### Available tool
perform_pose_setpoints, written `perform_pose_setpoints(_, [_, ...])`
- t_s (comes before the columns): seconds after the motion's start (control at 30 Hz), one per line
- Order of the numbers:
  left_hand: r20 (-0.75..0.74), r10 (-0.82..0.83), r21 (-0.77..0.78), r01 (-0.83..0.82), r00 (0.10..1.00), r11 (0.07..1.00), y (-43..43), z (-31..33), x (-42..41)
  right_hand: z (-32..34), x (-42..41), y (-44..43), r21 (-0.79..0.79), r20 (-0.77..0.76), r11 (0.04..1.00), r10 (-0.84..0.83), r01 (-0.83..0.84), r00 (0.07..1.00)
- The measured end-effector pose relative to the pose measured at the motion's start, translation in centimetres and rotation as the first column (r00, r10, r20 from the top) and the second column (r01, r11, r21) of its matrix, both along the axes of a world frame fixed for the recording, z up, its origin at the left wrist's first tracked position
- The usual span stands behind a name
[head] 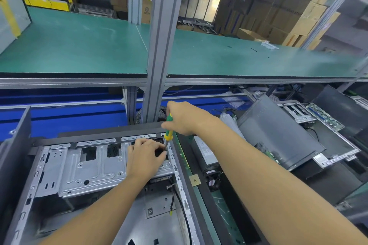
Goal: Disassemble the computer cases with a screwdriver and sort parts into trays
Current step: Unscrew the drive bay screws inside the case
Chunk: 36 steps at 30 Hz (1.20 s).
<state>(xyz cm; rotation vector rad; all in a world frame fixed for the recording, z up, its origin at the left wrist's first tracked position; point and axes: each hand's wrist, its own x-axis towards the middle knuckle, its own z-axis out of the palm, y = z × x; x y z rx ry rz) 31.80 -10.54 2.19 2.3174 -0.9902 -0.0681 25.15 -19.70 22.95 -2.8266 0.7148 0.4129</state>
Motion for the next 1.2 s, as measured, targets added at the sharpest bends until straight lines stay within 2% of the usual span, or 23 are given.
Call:
perform_pose_setpoints(0.1, [0.010, 0.000, 0.001, 0.000, 1.000, 1.000, 0.0, 0.0, 0.0, -0.1, 0.2, 0.4, -0.123, -0.048, 0.984, -0.134, 0.128, 0.990])
perform_pose_setpoints(0.17, [0.001, -0.001, 0.001, 0.001, 1.000, 1.000, -0.1, 0.0, 0.0, -0.2, 0.5, 0.4, -0.176, -0.076, 0.983, -0.070, 0.056, 0.995])
perform_pose_setpoints(0.27, [-0.007, 0.000, 0.001, 0.000, 1.000, 1.000, 0.0, 0.1, 0.0, 0.0, 0.6, 0.1, -0.089, -0.063, 0.996, 0.014, -0.019, 0.998])
perform_pose_setpoints(0.37, [-0.012, -0.003, 0.015, 0.003, 1.000, 1.000, -0.1, 0.2, 0.0, 0.4, 0.3, -0.6, -0.113, -0.115, 0.980, 0.150, -0.162, 0.982])
perform_pose_setpoints(0.43, [-0.010, -0.004, 0.019, 0.004, 1.000, 1.000, -0.1, 0.2, -0.1, 0.6, 0.1, -0.8, -0.095, -0.107, 0.975, 0.191, -0.201, 0.976])
perform_pose_setpoints(0.57, [-0.007, 0.000, 0.024, 0.001, 1.000, 1.000, -0.1, 0.2, -0.1, 0.0, 0.1, -0.3, -0.014, -0.106, 0.986, 0.166, -0.168, 0.981])
perform_pose_setpoints(0.63, [-0.005, -0.003, 0.022, 0.003, 1.000, 1.000, -0.1, 0.1, -0.1, -0.4, 0.3, -0.2, -0.009, -0.066, 0.999, 0.031, -0.032, 0.997])
perform_pose_setpoints(0.7, [-0.006, 0.000, 0.004, 0.000, 1.000, 1.000, -0.1, 0.1, -0.1, -0.4, 0.3, -0.3, -0.113, -0.058, 0.992, -0.055, 0.049, 0.997])
perform_pose_setpoints(0.73, [-0.008, 0.002, -0.007, -0.002, 1.000, 1.000, -0.1, 0.1, -0.1, -0.4, 0.3, -0.2, -0.222, -0.077, 0.975, -0.008, -0.009, 0.997])
perform_pose_setpoints(0.8, [-0.011, 0.004, -0.023, -0.004, 1.000, 1.000, -0.1, 0.0, -0.1, -0.9, 0.3, -0.4, -0.299, -0.068, 0.950, 0.075, -0.092, 0.995])
perform_pose_setpoints(0.83, [-0.010, 0.004, -0.026, -0.005, 1.000, 1.000, -0.1, -0.1, -0.1, -0.9, 0.3, -0.5, -0.280, -0.046, 0.954, 0.096, -0.105, 0.994])
perform_pose_setpoints(0.93, [-0.003, 0.005, -0.028, -0.005, 1.000, 1.000, -0.1, -0.1, -0.1, -0.5, 0.2, -1.2, -0.062, 0.044, 0.994, 0.096, -0.093, 0.994])
perform_pose_setpoints(1.03, [-0.004, 0.003, -0.018, -0.003, 1.000, 1.000, -0.1, -0.2, 0.0, 0.1, 0.0, -1.0, 0.053, -0.017, 0.990, 0.133, -0.132, 0.991])
perform_pose_setpoints(1.1, [-0.009, 0.005, -0.013, -0.006, 1.000, 1.000, -0.2, -0.2, 0.0, -0.2, -0.1, -0.5, 0.066, -0.055, 0.993, 0.106, -0.102, 0.993])
perform_pose_setpoints(1.2, [0.001, 0.007, -0.015, -0.007, 1.000, 1.000, -0.2, -0.1, 0.0, -0.8, 0.0, 0.3, -0.067, -0.012, 0.998, -0.010, 0.009, 1.000])
